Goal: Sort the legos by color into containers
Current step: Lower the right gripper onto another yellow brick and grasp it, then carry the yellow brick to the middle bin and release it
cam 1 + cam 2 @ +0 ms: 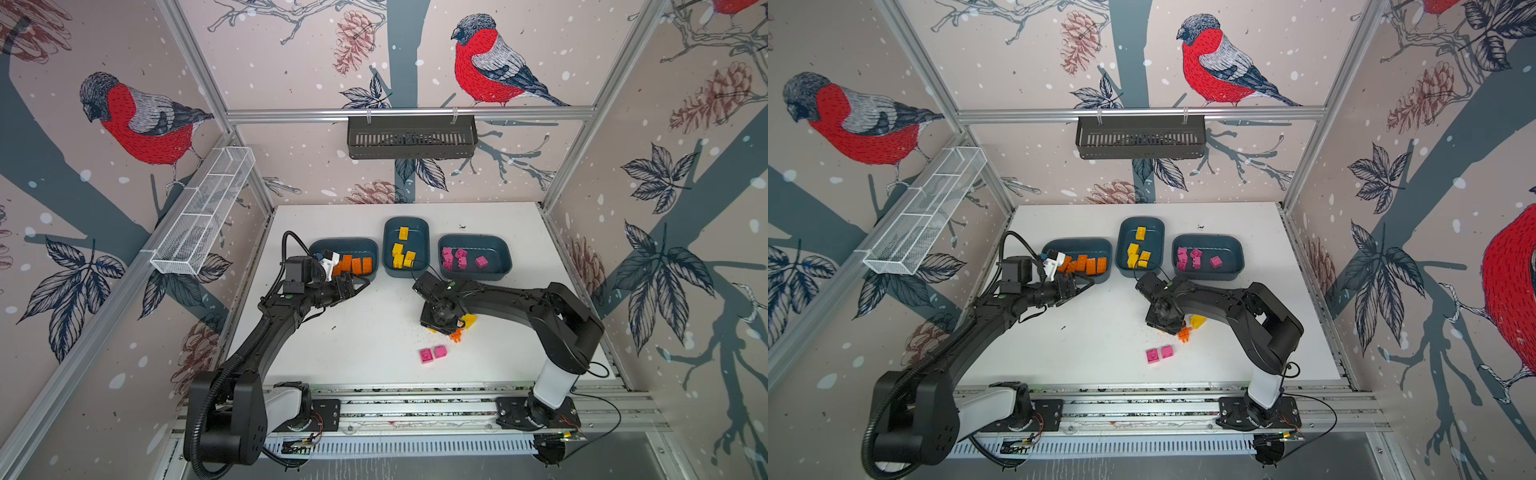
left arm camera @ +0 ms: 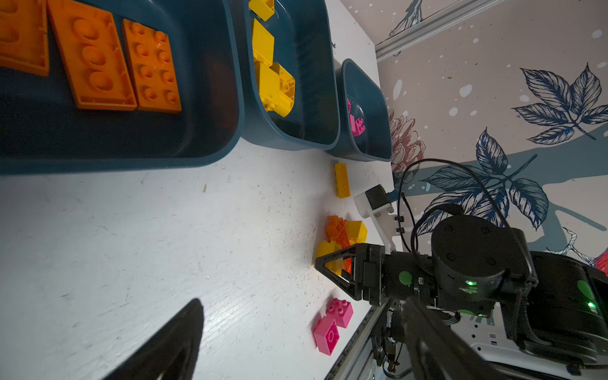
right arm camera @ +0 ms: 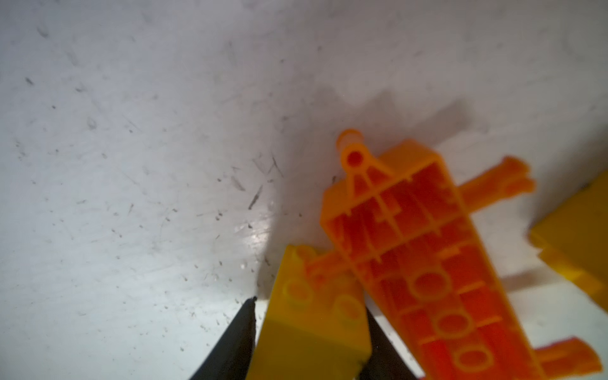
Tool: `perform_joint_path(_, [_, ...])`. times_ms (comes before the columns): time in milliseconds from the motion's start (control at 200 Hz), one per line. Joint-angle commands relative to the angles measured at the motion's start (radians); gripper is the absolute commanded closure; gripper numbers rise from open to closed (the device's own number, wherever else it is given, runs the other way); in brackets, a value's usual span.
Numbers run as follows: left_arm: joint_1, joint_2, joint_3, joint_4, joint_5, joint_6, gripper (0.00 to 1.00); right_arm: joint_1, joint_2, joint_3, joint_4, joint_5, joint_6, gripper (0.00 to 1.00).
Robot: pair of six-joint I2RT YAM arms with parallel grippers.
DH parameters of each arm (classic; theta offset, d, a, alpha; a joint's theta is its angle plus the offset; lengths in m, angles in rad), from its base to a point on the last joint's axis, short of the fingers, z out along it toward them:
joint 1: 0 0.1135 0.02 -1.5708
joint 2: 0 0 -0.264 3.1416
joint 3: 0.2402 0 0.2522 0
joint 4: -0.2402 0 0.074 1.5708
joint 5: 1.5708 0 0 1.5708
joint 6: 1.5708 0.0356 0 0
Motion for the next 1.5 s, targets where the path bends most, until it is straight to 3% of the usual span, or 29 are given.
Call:
perform_joint_path(0, [0.001,-0.003,-0.002,-0.003,0.001,0.023,0.06,-0.004,0.011,0.019,-0.022,0.068,-0.029,0.62])
perform_joint_path(125, [0.002,-0.003,0.0,-0.005,0.002,0.024,0.07,0.0,-0.004,0.061,-0.067,0.087,-0.059,0.67])
perform_joint_path(515, [0.002,0.042,0.027,0.02,0.013,0.02,0.06,-0.012,-0.079,0.36,-0.226,0.195,-0.232,0.68])
perform_joint_path(640, [0.002,0.049,0.047,0.009,0.016,0.025,0.06,-0.057,-0.004,0.511,-0.211,0.249,-0.351,0.68])
perform_joint_path(796, [0.002,0.043,0.054,0.013,0.023,0.013,0.06,-0.147,0.115,0.668,-0.126,0.192,-0.466,0.69])
perform_joint_path(1071, [0.003,0.03,0.06,0.022,0.034,-0.015,0.06,-0.247,0.399,0.917,-0.038,0.092,-0.581,0.67])
perform_joint_path(1336, [0.004,0.027,0.054,0.014,0.032,-0.016,0.06,-0.298,0.648,1.157,-0.052,0.126,-0.631,0.65])
perform_joint_path(1421, [0.003,0.029,0.054,0.013,0.031,-0.018,0.06,-0.301,0.679,1.163,-0.014,0.131,-0.648,0.59])
perform_joint_path(1496, [0.003,0.027,0.054,0.012,0.03,-0.019,0.06,-0.302,0.69,1.163,0.007,0.134,-0.66,0.46])
